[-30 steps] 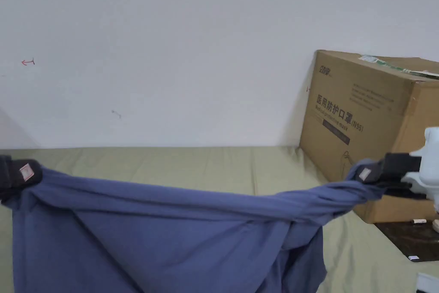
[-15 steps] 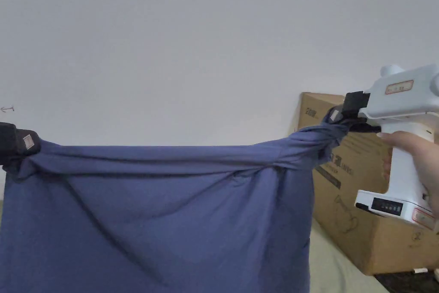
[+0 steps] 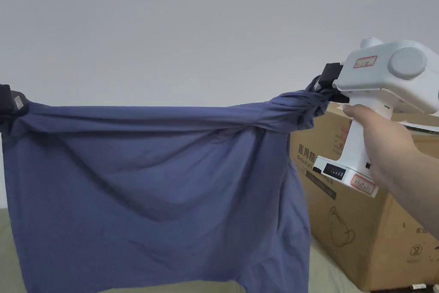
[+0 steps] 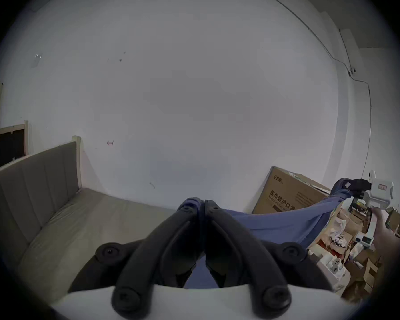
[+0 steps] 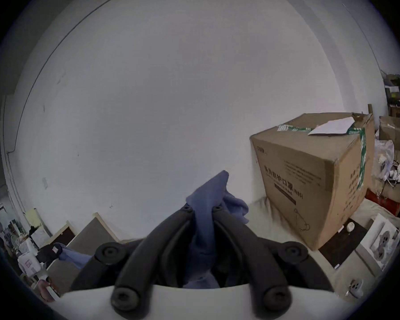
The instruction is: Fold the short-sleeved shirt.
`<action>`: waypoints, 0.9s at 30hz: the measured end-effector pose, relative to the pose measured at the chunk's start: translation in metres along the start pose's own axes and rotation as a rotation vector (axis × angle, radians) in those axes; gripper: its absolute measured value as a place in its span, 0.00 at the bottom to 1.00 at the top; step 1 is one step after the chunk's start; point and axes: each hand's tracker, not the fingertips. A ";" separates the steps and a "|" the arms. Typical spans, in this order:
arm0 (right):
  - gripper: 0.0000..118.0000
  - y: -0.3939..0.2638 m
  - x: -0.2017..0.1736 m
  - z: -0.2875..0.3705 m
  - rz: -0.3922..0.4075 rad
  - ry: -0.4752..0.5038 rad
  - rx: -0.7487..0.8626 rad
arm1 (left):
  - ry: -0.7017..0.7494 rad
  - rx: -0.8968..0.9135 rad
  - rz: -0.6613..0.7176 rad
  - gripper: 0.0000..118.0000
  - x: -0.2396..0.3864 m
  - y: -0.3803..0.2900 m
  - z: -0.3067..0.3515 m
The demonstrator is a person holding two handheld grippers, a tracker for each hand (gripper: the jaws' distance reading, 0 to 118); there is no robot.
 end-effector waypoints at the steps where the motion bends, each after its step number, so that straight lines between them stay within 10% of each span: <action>1: 0.03 -0.012 0.006 -0.002 -0.005 -0.005 -0.007 | 0.003 -0.017 0.003 0.04 -0.002 -0.009 -0.002; 15: 0.03 -0.364 0.185 0.052 -0.246 -0.282 -0.847 | 0.097 -0.931 0.087 0.04 -0.090 -0.333 0.038; 21: 0.03 -0.405 0.229 0.144 -0.334 -0.271 -1.009 | 0.060 -1.116 0.117 0.04 -0.106 -0.381 0.125; 27: 0.04 -0.404 0.214 0.215 -0.123 -0.253 -1.105 | 0.036 -1.118 0.195 0.04 -0.097 -0.369 0.193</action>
